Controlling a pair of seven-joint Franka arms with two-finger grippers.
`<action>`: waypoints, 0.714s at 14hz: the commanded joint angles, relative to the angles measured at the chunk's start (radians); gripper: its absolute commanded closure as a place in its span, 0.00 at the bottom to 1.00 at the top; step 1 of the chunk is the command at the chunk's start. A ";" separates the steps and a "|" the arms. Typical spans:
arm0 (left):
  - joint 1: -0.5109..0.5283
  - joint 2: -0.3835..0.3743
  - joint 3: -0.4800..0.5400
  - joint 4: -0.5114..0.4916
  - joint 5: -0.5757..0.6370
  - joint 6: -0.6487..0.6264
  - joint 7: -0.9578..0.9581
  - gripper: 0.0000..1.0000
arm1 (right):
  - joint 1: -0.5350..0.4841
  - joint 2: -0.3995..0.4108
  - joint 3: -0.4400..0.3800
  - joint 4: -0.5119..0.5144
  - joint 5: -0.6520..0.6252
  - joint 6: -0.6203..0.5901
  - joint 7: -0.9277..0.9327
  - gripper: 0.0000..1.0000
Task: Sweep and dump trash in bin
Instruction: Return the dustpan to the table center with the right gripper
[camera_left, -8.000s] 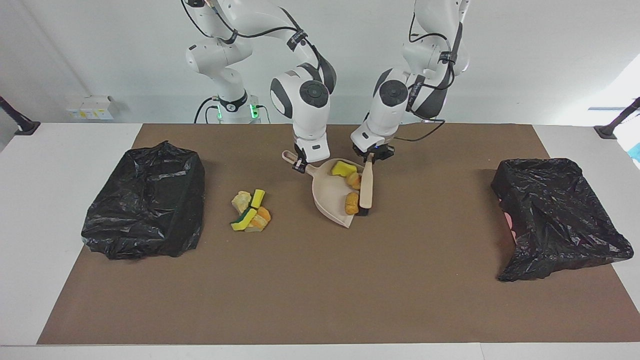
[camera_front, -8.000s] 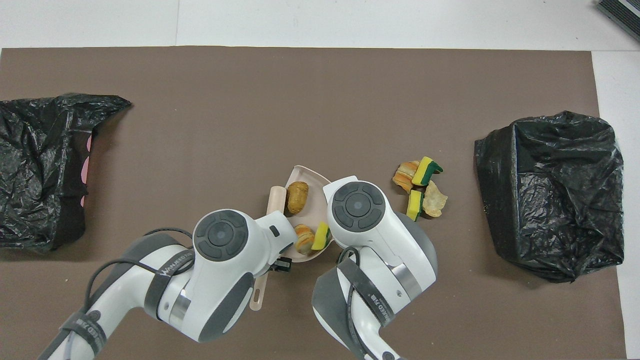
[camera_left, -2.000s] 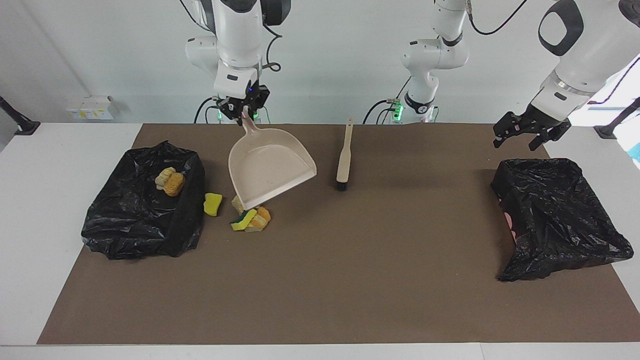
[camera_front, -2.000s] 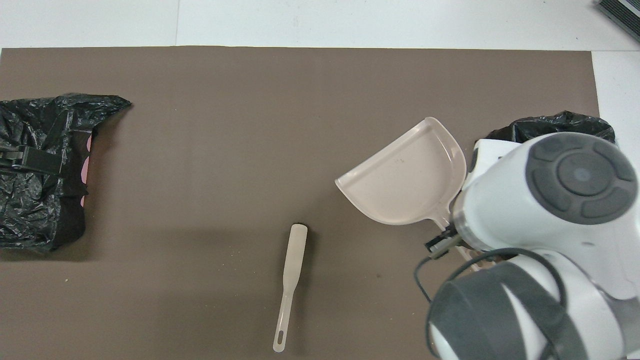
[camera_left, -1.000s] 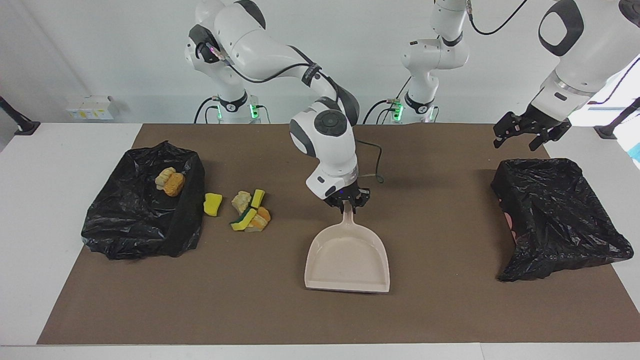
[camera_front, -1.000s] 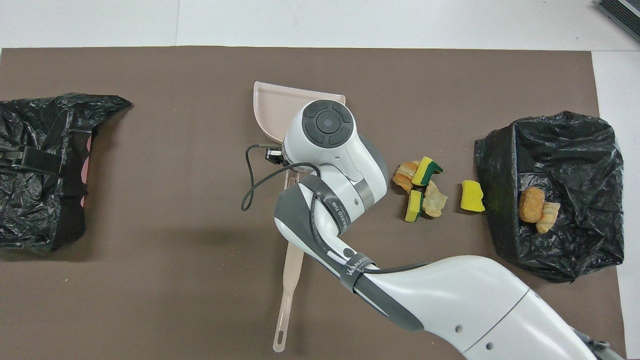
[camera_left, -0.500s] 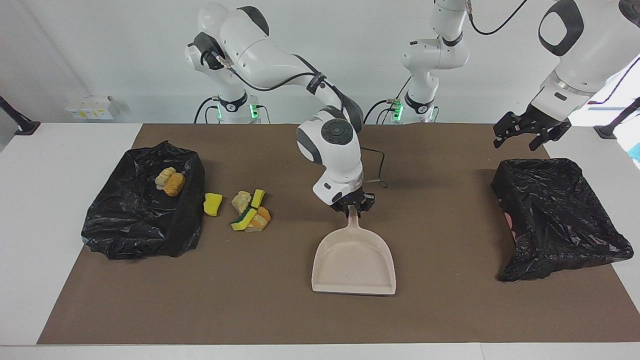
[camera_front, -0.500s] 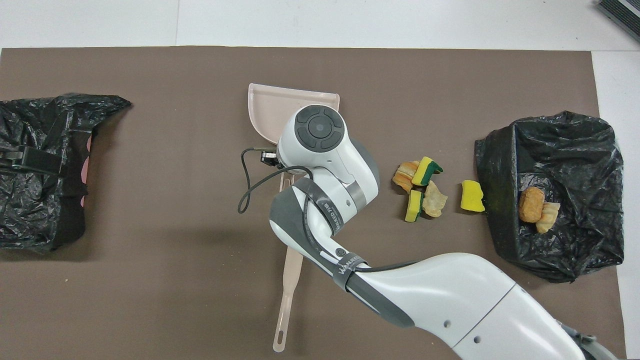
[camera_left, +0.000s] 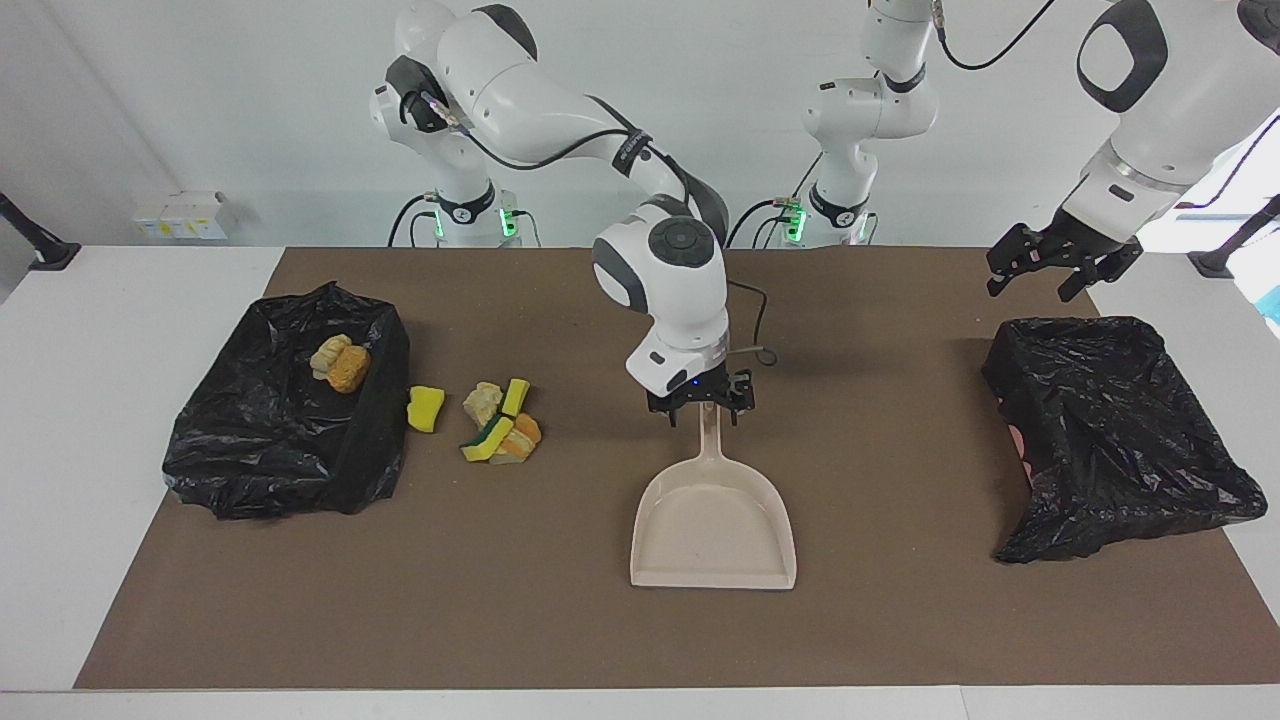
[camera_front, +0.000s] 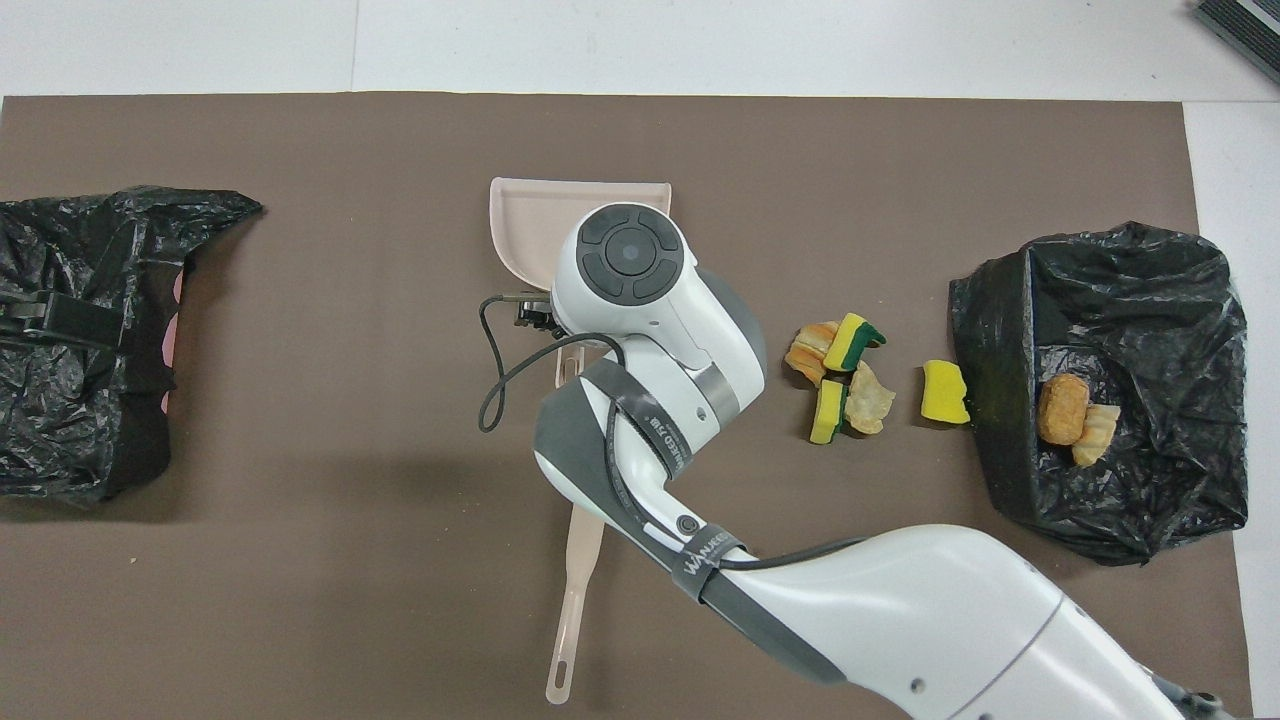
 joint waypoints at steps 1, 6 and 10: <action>0.006 0.003 -0.004 0.009 0.016 -0.008 -0.009 0.00 | -0.037 -0.162 0.019 -0.117 0.094 -0.110 -0.048 0.00; 0.004 0.003 -0.004 0.009 0.014 -0.010 -0.009 0.00 | 0.026 -0.402 0.034 -0.451 0.241 -0.068 -0.031 0.00; 0.006 0.003 -0.004 0.009 0.016 -0.010 -0.009 0.00 | 0.125 -0.517 0.034 -0.731 0.341 0.100 0.012 0.00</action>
